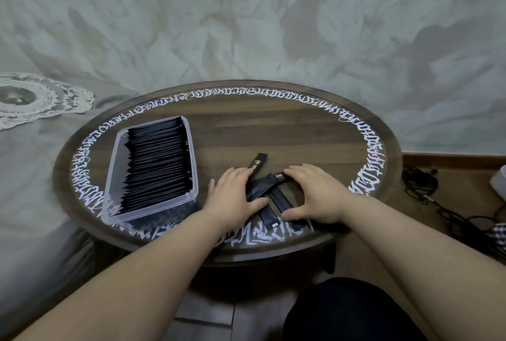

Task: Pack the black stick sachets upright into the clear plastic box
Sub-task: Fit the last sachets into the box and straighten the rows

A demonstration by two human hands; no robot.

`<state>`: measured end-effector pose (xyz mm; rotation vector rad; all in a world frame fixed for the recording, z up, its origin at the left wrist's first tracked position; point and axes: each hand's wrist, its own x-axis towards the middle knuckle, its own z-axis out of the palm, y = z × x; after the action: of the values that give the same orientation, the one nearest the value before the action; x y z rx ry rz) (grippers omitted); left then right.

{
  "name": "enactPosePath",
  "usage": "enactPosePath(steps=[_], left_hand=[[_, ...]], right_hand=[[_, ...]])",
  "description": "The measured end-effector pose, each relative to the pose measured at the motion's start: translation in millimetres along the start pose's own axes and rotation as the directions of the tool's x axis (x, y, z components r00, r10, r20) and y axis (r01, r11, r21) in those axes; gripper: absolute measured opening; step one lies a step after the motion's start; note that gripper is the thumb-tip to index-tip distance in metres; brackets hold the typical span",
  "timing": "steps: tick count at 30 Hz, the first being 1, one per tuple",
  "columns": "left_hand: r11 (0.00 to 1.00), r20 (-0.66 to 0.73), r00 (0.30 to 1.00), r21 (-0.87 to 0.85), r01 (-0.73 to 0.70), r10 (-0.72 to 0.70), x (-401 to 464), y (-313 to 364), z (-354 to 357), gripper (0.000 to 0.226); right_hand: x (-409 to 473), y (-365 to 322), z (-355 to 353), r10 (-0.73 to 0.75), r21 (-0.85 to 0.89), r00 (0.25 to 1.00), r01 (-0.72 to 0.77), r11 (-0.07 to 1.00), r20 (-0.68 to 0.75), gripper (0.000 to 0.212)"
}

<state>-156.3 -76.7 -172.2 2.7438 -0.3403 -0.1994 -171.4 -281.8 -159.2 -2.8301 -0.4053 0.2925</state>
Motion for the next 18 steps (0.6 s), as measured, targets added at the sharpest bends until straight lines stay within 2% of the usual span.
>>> enactPosePath(steps=[4,6,8,10,14,18], left_hand=[[0.992,-0.038,0.992,0.013,-0.122,0.122,-3,5,-10,0.055],[0.986,0.042,0.985,-0.034,-0.163,0.164,-6,4,-14,0.061],[0.978,0.165,0.964,-0.032,-0.208,0.211,-9,2,-18,0.077],[0.967,0.201,0.949,0.025,-0.253,0.243,-11,-2,-19,0.083],[0.969,0.070,0.971,0.080,-0.233,0.228,-11,-1,-16,0.071],[0.979,0.003,0.985,0.107,-0.174,0.175,-8,11,-7,0.068]], right_hand=[[-5,5,-4,0.055,-0.030,0.988,-0.060,0.998,-0.145,0.061],[-8,8,-3,0.078,-0.062,0.982,-0.090,0.994,-0.174,0.047],[-12,11,-1,0.090,-0.034,0.979,-0.098,0.995,-0.185,0.044],[-16,15,-1,0.078,0.004,0.983,-0.079,0.997,-0.167,0.049],[-21,17,-2,0.058,0.006,0.988,-0.058,0.998,-0.140,0.042],[-23,14,2,0.029,-0.011,0.986,-0.031,0.999,-0.166,0.037]])
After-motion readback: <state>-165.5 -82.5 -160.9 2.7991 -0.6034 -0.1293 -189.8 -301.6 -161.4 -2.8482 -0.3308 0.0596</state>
